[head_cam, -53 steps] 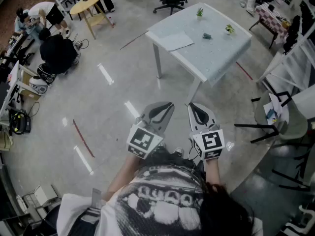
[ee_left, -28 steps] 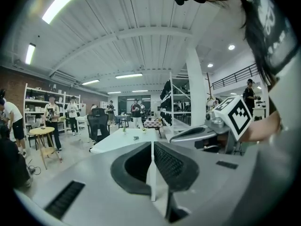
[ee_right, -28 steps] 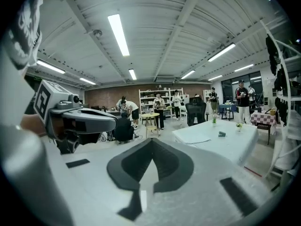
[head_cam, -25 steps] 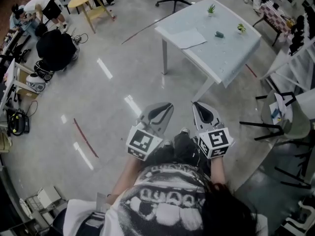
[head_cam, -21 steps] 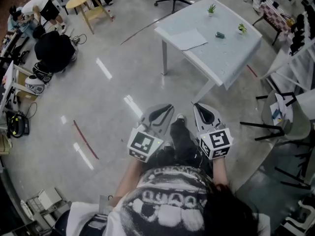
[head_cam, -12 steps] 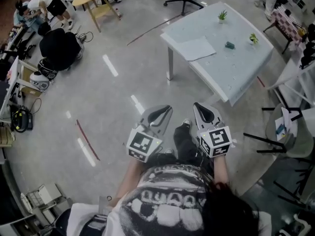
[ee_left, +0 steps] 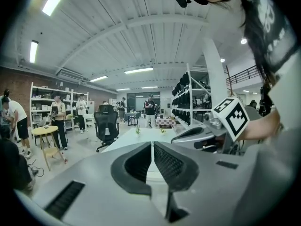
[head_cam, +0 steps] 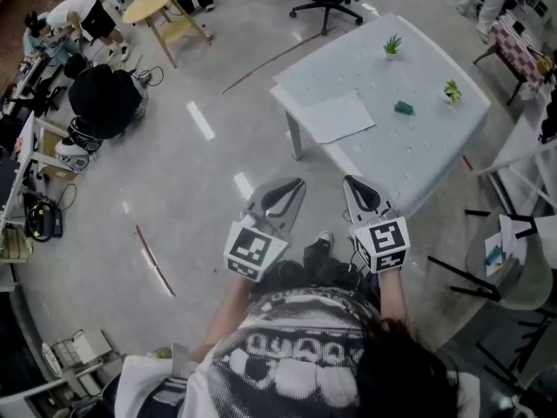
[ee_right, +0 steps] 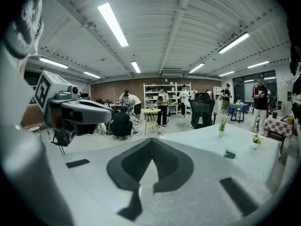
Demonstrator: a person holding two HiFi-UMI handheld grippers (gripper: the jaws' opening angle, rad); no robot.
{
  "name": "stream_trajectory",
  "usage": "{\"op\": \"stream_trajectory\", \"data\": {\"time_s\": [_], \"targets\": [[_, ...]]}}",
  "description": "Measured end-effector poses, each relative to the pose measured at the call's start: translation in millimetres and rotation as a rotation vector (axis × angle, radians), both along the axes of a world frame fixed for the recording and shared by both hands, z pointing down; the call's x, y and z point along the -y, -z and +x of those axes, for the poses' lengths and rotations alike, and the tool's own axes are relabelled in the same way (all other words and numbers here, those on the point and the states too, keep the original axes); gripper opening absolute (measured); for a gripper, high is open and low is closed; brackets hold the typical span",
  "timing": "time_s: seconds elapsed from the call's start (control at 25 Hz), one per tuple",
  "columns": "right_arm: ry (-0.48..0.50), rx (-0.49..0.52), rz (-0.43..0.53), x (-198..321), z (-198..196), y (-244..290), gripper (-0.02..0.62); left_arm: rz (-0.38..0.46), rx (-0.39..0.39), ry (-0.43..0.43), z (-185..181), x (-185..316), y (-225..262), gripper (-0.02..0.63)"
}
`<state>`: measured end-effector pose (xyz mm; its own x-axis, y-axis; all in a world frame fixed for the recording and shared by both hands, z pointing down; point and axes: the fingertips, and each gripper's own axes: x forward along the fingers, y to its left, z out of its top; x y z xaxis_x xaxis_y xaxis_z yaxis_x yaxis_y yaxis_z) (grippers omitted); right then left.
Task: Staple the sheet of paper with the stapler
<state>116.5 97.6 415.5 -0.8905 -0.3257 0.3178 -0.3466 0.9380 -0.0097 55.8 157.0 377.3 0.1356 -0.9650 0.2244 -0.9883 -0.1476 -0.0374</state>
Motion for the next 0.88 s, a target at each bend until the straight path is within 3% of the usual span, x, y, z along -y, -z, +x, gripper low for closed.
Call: {"op": "stream_trajectory", "data": {"time_s": [0.56,0.88], "targets": [[-0.013,-0.004,-0.078,58.9,-5.8,-30.3,-0.002,-0.056,0.015,-0.002,-5.2,62.6,-12.2,0.015],[-0.082,-0.006,-0.101,101.5,-13.5,-41.3,-0.002,-0.072,0.031,-0.089,-11.4,109.5,-18.1,0.015]]}}
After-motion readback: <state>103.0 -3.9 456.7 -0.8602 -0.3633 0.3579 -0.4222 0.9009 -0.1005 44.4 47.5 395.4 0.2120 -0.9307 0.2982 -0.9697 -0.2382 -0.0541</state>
